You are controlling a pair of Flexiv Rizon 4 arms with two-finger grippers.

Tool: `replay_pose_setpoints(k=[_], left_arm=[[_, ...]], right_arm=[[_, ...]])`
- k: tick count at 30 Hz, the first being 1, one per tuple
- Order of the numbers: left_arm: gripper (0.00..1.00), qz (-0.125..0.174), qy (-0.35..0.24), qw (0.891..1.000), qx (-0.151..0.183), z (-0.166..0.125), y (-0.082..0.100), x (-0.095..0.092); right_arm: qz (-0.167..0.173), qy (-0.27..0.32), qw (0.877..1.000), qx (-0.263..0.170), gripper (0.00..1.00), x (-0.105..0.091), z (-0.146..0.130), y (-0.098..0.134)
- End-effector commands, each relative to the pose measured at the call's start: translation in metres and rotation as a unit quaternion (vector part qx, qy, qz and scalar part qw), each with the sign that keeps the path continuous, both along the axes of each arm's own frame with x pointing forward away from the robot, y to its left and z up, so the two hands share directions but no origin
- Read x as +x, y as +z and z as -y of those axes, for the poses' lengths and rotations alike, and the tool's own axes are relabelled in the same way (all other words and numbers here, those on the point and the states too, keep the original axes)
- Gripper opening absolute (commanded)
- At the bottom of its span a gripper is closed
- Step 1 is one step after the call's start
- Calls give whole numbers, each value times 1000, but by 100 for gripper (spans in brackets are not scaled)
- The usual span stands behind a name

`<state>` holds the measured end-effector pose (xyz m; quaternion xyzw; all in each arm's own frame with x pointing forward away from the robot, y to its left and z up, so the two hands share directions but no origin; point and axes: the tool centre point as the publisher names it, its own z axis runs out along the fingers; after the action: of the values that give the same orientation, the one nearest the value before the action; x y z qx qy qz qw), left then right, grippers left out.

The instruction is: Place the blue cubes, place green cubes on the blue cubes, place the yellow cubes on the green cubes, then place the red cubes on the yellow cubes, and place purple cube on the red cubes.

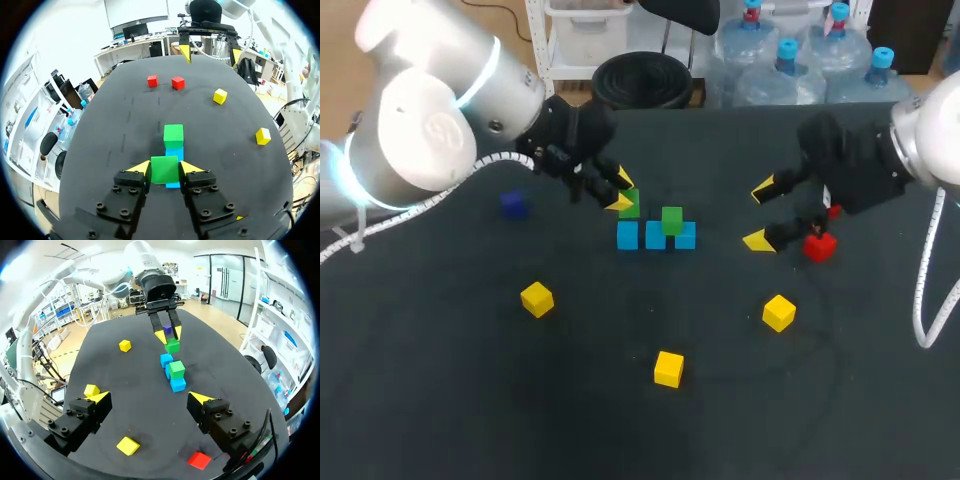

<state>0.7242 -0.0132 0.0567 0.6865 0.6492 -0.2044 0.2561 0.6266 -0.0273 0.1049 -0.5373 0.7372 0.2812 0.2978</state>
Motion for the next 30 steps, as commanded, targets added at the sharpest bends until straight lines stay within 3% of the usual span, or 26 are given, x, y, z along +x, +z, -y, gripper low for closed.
replay_pose_setpoints(k=[1, 30], left_arm=[[0, -3, -2, 1000, 2, 3, -2, 0], [0, -20, -7, 1000, -3, 13, -15, -7]], right_arm=[[0, 0, 1000, 1, 100, 0, 0, -1], [0, 0, 1000, 1, 100, 0, 0, -1]])
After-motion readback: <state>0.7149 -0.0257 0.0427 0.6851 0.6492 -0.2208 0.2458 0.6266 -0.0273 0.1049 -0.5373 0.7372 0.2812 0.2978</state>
